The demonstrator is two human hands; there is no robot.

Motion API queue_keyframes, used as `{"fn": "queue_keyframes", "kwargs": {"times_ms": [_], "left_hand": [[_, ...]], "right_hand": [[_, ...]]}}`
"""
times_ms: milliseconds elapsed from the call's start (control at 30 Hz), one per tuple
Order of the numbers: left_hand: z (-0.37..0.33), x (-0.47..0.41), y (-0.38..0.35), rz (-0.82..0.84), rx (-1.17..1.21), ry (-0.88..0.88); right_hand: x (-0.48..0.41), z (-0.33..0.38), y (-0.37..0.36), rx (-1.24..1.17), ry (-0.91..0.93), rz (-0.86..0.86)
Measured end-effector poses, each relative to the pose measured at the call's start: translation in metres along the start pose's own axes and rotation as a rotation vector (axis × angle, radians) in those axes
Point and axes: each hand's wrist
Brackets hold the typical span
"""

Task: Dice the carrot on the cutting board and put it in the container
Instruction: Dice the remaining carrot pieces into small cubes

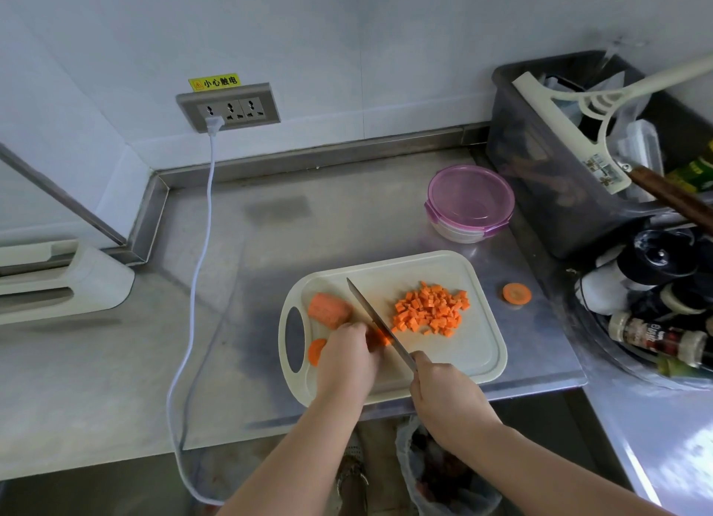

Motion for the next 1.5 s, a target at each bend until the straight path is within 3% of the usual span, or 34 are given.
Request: {"fn": "queue_keyframes", "kwargs": {"times_ms": [467, 700, 933, 1400, 1500], "left_hand": [[-0.001, -0.003, -0.002, -0.002, -0.003, -0.007], [-0.007, -0.011, -0.004, -0.015, 0.027, -0.009], [-0.01, -0.015, -0.009, 0.046, 0.06, 0.033], [-0.041, -0.041, -0.012, 0.168, 0.211, -0.01], [-0.039, -0.04, -0.002, 0.104, 0.26, -0.038]], "right_hand": [[-0.003, 0.003, 0.003, 0.051, 0.002, 0.054], [-0.001, -0.008, 0.004, -0.143, -0.059, -0.038], [0.006, -0.019, 0.028, -0.256, -0.008, -0.15], [0.01, -0.043, 0.062, -0.348, -0.095, -0.191], [0.011, -0.042, 0.066, -0.365, -0.094, -0.176]]}}
Point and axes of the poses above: each hand's wrist, its own x-axis away from the middle knuckle, its own y-axis out of the back of the hand, z = x × y, and after that the axes turned 14 degrees about y, right-handed
